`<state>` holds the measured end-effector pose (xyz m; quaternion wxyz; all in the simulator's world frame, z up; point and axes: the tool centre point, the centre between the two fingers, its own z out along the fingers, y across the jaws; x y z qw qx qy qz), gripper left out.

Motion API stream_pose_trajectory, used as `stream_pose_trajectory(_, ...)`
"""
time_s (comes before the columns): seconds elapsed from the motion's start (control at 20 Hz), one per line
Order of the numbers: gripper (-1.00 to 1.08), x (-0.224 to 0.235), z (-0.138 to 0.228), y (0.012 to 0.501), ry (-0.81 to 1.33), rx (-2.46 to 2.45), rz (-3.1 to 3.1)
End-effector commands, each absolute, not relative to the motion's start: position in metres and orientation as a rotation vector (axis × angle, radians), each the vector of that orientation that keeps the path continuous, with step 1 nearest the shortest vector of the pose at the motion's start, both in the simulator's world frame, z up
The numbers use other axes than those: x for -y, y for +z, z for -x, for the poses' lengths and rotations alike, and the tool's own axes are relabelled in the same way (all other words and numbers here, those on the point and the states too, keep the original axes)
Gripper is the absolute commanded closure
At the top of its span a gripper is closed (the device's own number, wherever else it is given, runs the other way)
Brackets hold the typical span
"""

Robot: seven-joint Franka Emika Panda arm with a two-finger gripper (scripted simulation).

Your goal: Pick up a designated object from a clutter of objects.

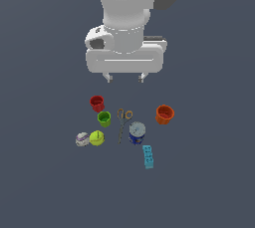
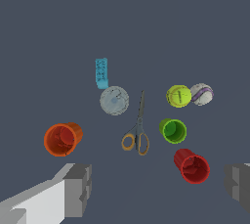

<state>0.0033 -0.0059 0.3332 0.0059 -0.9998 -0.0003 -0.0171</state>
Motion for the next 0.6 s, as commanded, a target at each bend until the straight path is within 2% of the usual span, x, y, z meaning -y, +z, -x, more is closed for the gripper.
stream_pose_trajectory(0.0,-0.92,0.008,-0.005,0.33,-0.052,0.007,3.129)
stream_pose_trajectory(0.55,-0.92,0.035,-0.031,0.283,-0.042,0.132,3.13)
